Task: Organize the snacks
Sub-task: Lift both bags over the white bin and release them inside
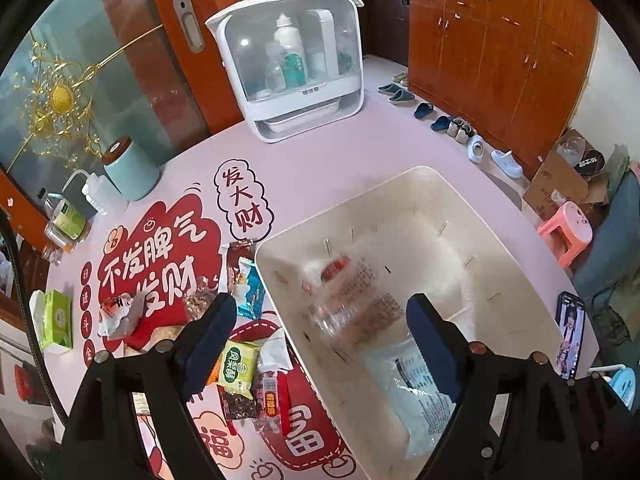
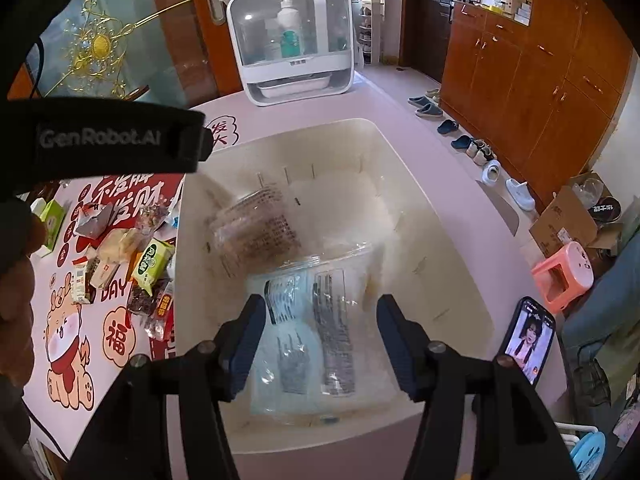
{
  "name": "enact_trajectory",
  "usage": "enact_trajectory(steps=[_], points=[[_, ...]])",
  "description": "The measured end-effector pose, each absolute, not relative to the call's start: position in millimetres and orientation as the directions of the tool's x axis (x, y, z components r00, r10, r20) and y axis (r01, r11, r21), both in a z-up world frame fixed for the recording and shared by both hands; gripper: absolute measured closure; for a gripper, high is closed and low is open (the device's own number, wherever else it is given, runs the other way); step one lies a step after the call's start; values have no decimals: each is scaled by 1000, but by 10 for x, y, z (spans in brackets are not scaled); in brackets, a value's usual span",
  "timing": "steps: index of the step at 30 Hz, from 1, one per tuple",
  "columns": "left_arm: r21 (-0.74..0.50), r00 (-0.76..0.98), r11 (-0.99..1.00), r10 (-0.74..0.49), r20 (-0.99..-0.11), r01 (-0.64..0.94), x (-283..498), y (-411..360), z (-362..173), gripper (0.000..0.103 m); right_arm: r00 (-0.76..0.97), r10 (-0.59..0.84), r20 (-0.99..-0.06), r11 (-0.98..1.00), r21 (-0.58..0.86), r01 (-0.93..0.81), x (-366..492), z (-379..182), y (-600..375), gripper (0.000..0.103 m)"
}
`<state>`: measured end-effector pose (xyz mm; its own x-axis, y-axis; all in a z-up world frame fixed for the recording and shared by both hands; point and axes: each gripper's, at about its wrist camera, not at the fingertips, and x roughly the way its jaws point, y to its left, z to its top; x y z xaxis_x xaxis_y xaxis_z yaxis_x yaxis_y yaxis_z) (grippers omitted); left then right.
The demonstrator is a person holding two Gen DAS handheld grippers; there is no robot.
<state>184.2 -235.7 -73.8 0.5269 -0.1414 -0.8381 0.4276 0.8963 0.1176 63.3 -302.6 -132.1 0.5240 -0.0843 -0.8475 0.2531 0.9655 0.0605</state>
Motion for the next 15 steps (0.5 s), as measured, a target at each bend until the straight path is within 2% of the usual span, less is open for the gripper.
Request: enact_trajectory(steps=[15], points=[[69, 525, 933, -136, -840, 353, 1642, -1649, -705, 17, 547, -51, -835, 977, 73, 202, 637, -1239, -2673, 45]])
